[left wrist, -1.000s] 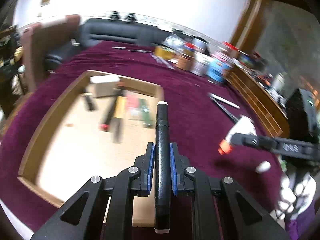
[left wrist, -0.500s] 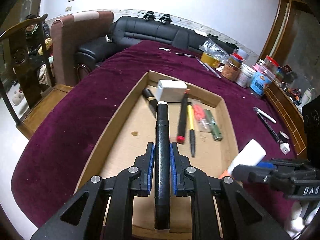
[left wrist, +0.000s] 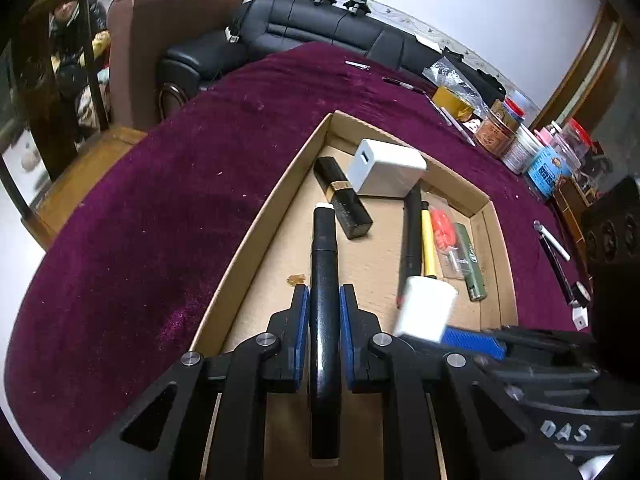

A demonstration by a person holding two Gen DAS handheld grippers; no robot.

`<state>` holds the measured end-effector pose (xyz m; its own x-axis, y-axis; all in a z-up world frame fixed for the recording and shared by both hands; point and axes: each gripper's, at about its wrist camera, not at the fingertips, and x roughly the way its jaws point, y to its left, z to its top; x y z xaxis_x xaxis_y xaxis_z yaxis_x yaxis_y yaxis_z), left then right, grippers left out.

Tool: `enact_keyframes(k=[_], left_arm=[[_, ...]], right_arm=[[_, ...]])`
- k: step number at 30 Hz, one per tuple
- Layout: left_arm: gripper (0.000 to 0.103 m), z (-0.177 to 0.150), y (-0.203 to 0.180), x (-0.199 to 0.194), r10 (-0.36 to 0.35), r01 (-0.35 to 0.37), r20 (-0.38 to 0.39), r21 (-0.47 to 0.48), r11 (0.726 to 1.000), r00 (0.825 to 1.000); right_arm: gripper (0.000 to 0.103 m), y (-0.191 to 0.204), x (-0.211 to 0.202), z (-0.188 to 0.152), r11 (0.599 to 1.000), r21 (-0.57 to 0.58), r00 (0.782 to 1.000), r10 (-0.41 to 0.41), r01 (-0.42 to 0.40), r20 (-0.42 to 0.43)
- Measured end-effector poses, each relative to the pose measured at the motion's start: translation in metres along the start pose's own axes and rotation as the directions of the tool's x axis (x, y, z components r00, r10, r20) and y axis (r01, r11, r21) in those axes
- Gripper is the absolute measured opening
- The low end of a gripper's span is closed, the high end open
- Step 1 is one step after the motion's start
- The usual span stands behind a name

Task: Organize rigid objects
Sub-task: 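Place the marker in the tray with left tool while right tool places the glue bottle there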

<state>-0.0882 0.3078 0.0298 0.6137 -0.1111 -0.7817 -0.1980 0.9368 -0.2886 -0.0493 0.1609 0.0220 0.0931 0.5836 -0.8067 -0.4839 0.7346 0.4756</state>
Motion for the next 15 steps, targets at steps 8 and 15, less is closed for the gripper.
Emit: enact_keyframes(k=[8, 15], left_arm=[[0.035, 0.001, 0.019, -0.022, -0.044, 0.049, 0.082, -0.069, 0.996, 0.996], [0.058, -0.007, 0.016, -0.046, -0.062, 0.072, 0.136, -0.071, 0.995, 0.989]], right_arm=[[0.025, -0.001, 0.012, 0.013, 1.000, 0.014, 1.000, -0.005, 0.004, 0.009], [0.026, 0.010, 0.000, 0.006, 0.999, -0.012, 0.998, -0.036, 0.037, 0.054]])
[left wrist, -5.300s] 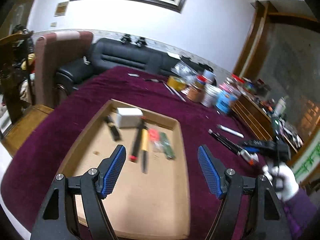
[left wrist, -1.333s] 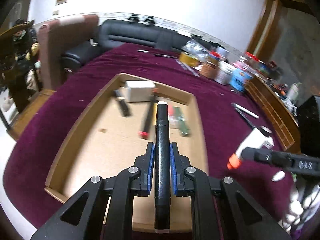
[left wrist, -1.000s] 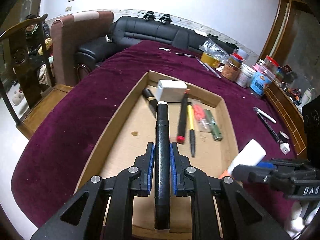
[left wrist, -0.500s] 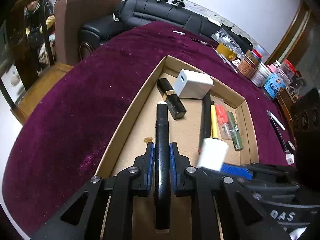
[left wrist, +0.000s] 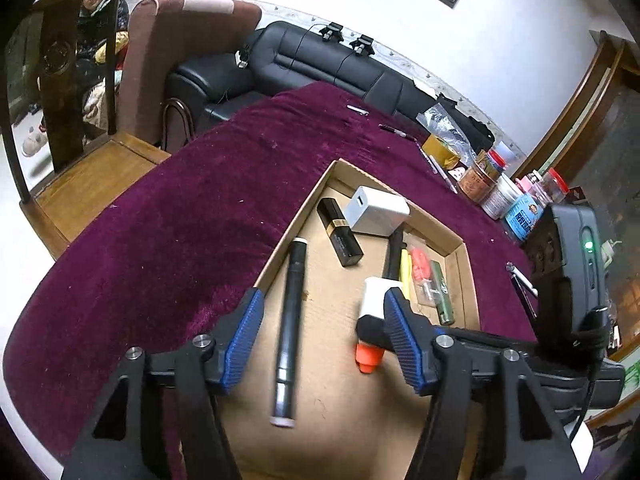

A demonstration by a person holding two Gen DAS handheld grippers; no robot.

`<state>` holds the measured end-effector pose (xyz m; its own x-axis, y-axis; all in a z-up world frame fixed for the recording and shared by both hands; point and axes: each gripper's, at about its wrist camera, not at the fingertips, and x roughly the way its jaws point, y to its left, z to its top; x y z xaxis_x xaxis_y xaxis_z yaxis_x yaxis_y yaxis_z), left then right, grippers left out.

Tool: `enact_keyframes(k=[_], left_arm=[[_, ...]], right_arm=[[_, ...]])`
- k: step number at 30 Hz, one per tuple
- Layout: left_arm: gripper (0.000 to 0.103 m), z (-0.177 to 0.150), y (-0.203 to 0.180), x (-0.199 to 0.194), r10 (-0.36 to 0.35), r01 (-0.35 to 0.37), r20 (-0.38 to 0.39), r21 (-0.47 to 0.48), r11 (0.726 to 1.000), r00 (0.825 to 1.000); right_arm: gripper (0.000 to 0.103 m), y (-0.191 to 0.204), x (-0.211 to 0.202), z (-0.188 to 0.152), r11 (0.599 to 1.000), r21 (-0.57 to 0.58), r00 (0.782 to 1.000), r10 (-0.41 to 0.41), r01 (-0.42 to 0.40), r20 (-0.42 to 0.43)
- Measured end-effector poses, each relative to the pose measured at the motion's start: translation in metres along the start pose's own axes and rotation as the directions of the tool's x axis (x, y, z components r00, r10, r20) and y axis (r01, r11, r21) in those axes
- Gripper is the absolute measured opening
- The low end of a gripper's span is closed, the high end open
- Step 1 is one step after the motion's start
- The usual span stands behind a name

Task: Organize rigid objects
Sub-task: 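Place the marker in the tray with left tool while right tool places the glue bottle there, then reach the right tool to another black marker and grasp it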

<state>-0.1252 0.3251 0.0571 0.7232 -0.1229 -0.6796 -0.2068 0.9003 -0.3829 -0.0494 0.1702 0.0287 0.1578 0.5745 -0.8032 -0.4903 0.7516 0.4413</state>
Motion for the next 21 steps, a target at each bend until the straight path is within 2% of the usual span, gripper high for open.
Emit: enact_keyframes(k=[5, 9, 12, 21], left_arm=[[0.059, -0.005, -0.017, -0.005, 0.060, -0.061, 0.021, 0.053, 0.997, 0.998], [0.062, -0.012, -0.036, -0.008, 0.133, -0.137, 0.044, 0.107, 0.985, 0.990], [0.063, -0.018, -0.049, -0.012, 0.175, -0.182, 0.065, 0.141, 0.973, 0.982], [0.063, -0.036, -0.085, -0.017, 0.207, -0.216, 0.063, 0.224, 0.951, 0.976]], right_arm=[[0.026, -0.005, -0.029, -0.015, 1.000, 0.005, 0.997, 0.003, -0.003, 0.078], [0.026, -0.009, -0.050, -0.030, 1.000, 0.003, 0.991, -0.012, 0.012, 0.135], [0.031, -0.019, -0.065, -0.044, 1.000, 0.016, 0.988, -0.009, 0.006, 0.156], [0.031, -0.054, -0.085, -0.076, 0.993, 0.107, 0.982, 0.022, -0.043, 0.190]])
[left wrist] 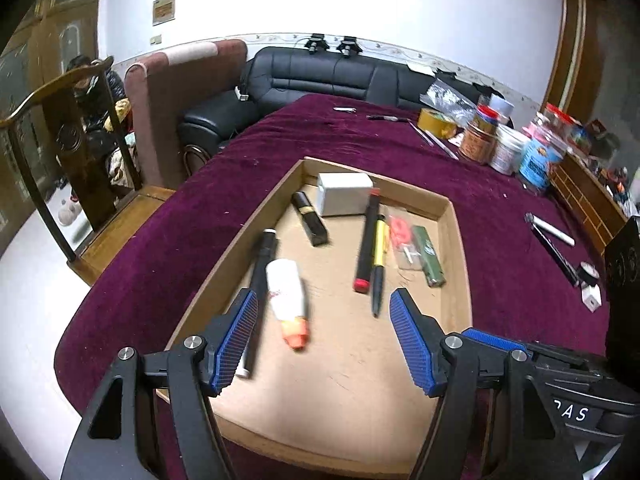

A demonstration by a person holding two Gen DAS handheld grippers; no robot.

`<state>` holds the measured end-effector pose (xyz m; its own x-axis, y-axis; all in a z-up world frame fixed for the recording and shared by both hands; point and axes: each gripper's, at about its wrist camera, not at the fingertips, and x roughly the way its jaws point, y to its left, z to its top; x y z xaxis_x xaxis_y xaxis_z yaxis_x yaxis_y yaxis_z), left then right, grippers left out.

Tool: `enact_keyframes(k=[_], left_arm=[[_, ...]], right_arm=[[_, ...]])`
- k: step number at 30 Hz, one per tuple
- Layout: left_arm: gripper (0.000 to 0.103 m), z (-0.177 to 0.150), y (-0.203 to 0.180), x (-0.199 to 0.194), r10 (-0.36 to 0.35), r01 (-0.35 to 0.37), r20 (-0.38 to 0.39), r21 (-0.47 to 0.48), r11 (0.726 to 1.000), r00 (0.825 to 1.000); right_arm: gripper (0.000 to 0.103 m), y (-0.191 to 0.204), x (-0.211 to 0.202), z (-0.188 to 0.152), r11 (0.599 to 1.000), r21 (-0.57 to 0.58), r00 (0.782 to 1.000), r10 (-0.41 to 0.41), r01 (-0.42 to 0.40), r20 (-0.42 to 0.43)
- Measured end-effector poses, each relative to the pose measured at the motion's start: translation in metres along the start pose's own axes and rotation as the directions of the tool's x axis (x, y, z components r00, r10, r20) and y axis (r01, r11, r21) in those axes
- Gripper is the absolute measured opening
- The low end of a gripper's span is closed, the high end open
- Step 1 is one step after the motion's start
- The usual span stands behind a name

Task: Organize rigid objects
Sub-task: 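Reach the right tool to another black marker and grasp it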

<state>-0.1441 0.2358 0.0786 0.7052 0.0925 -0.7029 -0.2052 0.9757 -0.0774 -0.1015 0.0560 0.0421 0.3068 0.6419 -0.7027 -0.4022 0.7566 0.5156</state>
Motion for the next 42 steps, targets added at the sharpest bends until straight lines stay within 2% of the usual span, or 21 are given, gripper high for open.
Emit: enact_keyframes(k=[2, 4, 13, 16, 18, 21, 24, 29, 31, 35, 38, 40, 42], left_arm=[[0.063, -0.002, -0.010, -0.002, 0.004, -0.004, -0.005, 0.020, 1.000, 1.000], [0.063, -0.005, -0.021, -0.005, 0.004, -0.004, -0.011, 0.042, 0.999, 1.000], [0.064, -0.015, -0.084, -0.018, -0.040, 0.042, -0.018, 0.170, 0.984, 0.999], [0.064, -0.022, -0.109, -0.021, -0.096, 0.101, -0.036, 0.223, 0.969, 0.995], [0.070, -0.028, -0.127, -0.020, -0.130, 0.140, -0.056, 0.264, 0.954, 0.990], [0.071, -0.035, -0.151, -0.013, -0.179, 0.203, -0.107, 0.307, 0.930, 0.978], [0.071, -0.036, -0.169, 0.000, -0.209, 0.247, -0.150, 0.313, 0.917, 0.966], [0.071, -0.039, -0.189, 0.028, -0.196, 0.242, -0.168, 0.326, 0.914, 0.966], [0.071, -0.039, -0.191, 0.042, -0.221, 0.273, -0.195, 0.298, 0.915, 0.955], [0.071, -0.036, -0.186, 0.061, -0.226, 0.273, -0.211, 0.229, 0.934, 0.951], [0.071, -0.035, -0.183, 0.068, -0.251, 0.298, -0.239, 0.189, 0.935, 0.938], [0.076, -0.036, -0.183, 0.069, -0.257, 0.305, -0.240, 0.192, 0.933, 0.936], [0.081, -0.037, -0.185, 0.070, -0.271, 0.323, -0.249, 0.202, 0.925, 0.930]], right_arm=[[0.031, -0.008, -0.008, -0.004, 0.999, 0.019, 0.999, 0.040, -0.040, 0.019], [0.034, -0.015, -0.017, -0.009, 1.000, 0.028, 0.999, 0.007, -0.008, 0.034], [0.034, -0.063, -0.069, -0.029, 0.994, 0.102, 0.992, 0.011, -0.024, 0.123], [0.034, -0.085, -0.088, -0.031, 0.992, 0.122, 0.990, -0.039, 0.022, 0.135], [0.034, -0.107, -0.110, -0.030, 0.986, 0.143, 0.982, -0.113, 0.090, 0.154], [0.034, -0.141, -0.142, -0.027, 0.964, 0.206, 0.960, -0.206, 0.166, 0.190], [0.034, -0.174, -0.174, -0.024, 0.934, 0.269, 0.930, -0.298, 0.237, 0.217], [0.034, -0.215, -0.208, -0.011, 0.874, 0.354, 0.876, -0.426, 0.333, 0.228], [0.034, -0.222, -0.211, -0.002, 0.869, 0.365, 0.873, -0.432, 0.334, 0.227], [0.034, -0.220, -0.193, 0.027, 0.892, 0.334, 0.900, -0.384, 0.304, 0.207], [0.033, -0.216, -0.168, 0.047, 0.902, 0.285, 0.912, -0.379, 0.325, 0.156], [0.033, -0.212, -0.150, 0.060, 0.901, 0.248, 0.911, -0.393, 0.356, 0.120], [0.033, -0.210, -0.130, 0.077, 0.892, 0.202, 0.900, -0.428, 0.405, 0.083]])
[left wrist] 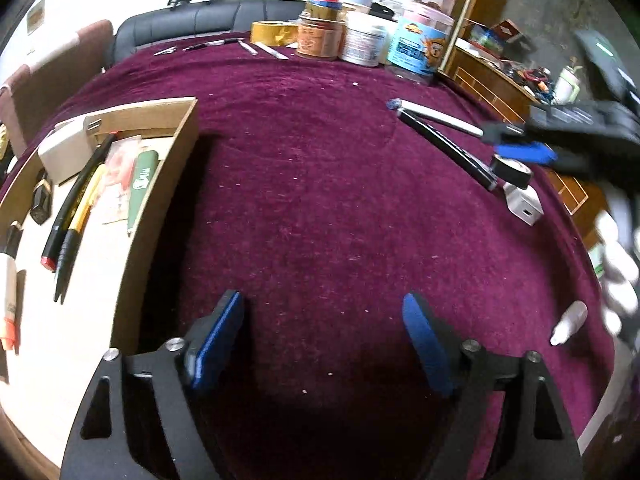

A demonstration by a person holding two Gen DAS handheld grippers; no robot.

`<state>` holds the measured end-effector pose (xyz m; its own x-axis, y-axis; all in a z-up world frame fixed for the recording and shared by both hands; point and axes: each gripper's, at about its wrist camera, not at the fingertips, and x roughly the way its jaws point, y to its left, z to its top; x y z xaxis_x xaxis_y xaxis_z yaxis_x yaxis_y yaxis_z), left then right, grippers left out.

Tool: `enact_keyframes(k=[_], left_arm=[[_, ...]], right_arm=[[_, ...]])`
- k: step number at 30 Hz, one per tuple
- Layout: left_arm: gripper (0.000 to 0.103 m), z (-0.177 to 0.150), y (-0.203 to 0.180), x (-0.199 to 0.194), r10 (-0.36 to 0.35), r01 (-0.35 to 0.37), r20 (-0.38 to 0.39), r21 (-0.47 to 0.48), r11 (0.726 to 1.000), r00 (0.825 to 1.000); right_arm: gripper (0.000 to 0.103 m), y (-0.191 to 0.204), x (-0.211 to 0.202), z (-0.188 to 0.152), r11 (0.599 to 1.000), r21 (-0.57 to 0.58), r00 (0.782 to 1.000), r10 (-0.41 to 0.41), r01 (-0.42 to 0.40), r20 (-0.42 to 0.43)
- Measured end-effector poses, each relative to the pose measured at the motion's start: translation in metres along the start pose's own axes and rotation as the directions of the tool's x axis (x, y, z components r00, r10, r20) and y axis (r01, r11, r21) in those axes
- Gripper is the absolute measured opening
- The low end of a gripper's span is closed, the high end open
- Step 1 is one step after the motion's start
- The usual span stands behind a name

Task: Organize rigid objects
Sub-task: 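Reach the right tool to another black marker and grasp it, then close left tool on the black marker while right tool releases it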

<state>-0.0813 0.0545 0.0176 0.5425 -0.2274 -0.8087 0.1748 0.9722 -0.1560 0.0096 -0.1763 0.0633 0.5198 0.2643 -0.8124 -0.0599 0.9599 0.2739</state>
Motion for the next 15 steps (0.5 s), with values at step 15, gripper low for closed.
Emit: enact_keyframes(k=[15], left_arm=[[0.084, 0.000, 0.009, -0.003, -0.100, 0.101, 0.026, -0.047, 0.994, 0.995]], right_arm=[[0.013, 0.020, 0.074, 0.024, 0.998, -0.005, 0.983, -0.056, 0.056, -0.174]])
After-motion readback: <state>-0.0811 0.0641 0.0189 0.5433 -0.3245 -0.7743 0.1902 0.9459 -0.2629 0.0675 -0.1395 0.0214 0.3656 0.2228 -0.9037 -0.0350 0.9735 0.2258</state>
